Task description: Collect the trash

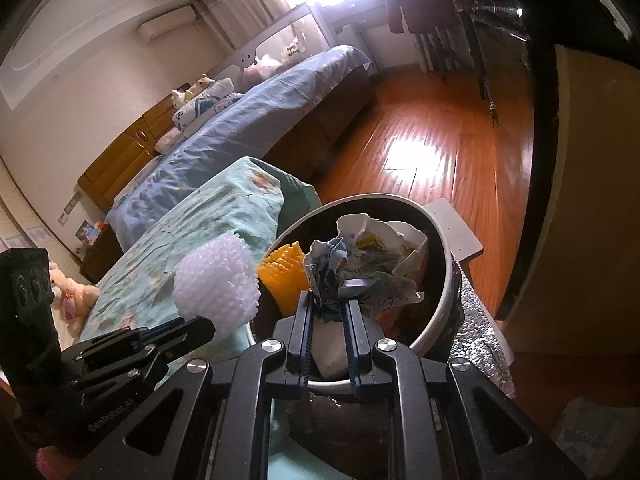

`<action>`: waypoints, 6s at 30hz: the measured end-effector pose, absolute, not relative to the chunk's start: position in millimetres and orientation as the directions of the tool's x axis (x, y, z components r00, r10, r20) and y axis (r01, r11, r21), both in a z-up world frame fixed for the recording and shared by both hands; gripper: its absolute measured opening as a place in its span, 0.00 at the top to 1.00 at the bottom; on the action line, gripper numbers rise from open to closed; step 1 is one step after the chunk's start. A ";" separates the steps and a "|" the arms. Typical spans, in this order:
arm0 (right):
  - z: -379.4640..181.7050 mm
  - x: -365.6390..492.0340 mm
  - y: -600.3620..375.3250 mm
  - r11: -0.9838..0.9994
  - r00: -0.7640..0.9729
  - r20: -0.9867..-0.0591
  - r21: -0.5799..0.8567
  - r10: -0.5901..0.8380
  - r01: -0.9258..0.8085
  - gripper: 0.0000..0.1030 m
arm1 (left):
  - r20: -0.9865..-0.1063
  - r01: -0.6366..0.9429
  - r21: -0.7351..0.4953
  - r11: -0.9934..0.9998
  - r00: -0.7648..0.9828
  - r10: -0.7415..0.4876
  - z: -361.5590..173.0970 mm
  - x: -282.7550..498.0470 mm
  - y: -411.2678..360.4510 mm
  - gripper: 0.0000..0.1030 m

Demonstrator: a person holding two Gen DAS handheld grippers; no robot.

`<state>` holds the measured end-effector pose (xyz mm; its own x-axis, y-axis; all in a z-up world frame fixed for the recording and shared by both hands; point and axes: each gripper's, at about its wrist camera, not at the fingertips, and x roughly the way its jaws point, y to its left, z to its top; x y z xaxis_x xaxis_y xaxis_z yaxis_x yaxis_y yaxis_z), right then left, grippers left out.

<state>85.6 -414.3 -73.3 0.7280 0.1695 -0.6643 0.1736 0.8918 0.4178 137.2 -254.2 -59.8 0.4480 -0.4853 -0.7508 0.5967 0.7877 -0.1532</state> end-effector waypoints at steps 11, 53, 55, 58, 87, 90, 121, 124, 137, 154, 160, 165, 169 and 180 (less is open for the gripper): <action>-77.1 97.8 -417.9 0.898 0.714 -0.679 0.404 0.170 0.171 0.86 | -0.760 0.591 -0.152 0.793 0.443 -0.475 -64.6 146.5 -258.2 0.91; -85.8 119.7 -424.7 0.906 0.684 -0.707 0.390 0.180 0.166 0.86 | -0.772 0.587 -0.145 0.797 0.437 -0.462 -68.5 157.3 -277.7 0.90; -86.0 119.5 -424.6 0.906 0.683 -0.708 0.390 0.180 0.166 0.86 | -0.772 0.589 -0.145 0.795 0.435 -0.463 -68.0 157.0 -277.6 0.90; -86.7 120.2 -423.5 0.906 0.682 -0.709 0.389 0.180 0.165 0.86 | -0.772 0.592 -0.146 0.793 0.433 -0.465 -67.3 156.5 -278.0 0.90; -88.1 120.8 -430.9 0.886 0.666 -0.720 0.421 0.196 0.194 0.78 | -0.786 0.579 -0.151 0.802 0.421 -0.452 -70.2 159.0 -274.9 0.55; -84.6 116.7 -433.7 0.878 0.675 -0.710 0.435 0.199 0.200 0.63 | -0.781 0.574 -0.145 0.806 0.433 -0.449 -68.1 155.5 -270.2 0.54; -38.3 11.2 -346.7 0.940 0.834 -0.551 0.301 0.031 0.163 0.06 | -0.589 0.398 -0.170 0.901 0.693 -0.417 -30.7 58.3 -139.0 0.25; -34.5 2.2 -340.4 0.948 0.844 -0.537 0.274 0.012 0.161 0.03 | -0.568 0.371 -0.158 0.915 0.724 -0.391 -27.8 48.8 -127.1 0.21; 3.8 -18.0 -313.1 0.983 0.910 -0.401 0.098 -0.105 0.157 0.00 | -0.370 0.239 -0.025 0.971 0.900 -0.231 9.6 13.5 -103.2 0.00; -0.7 -21.0 -309.9 0.980 0.913 -0.395 0.118 -0.100 0.158 0.00 | -0.359 0.211 0.029 0.977 0.914 -0.187 3.7 3.9 -105.5 0.00; 1.0 -21.5 -307.9 0.981 0.914 -0.393 0.116 -0.097 0.154 0.00 | -0.356 0.213 0.040 0.976 0.916 -0.185 4.0 1.2 -107.8 0.00; 1.6 -21.2 -305.9 0.982 0.914 -0.394 0.116 -0.092 0.149 0.00 | -0.347 0.214 0.033 0.976 0.918 -0.189 3.8 1.5 -107.2 0.00; 2.1 -21.0 -304.8 0.982 0.915 -0.393 0.116 -0.090 0.146 0.00 | -0.355 0.211 0.034 0.977 0.916 -0.185 3.2 2.3 -106.6 0.00; 5.5 -21.2 -300.9 0.983 0.916 -0.392 0.116 -0.083 0.139 0.00 | -0.352 0.208 0.035 0.977 0.918 -0.183 6.1 0.3 -106.1 0.00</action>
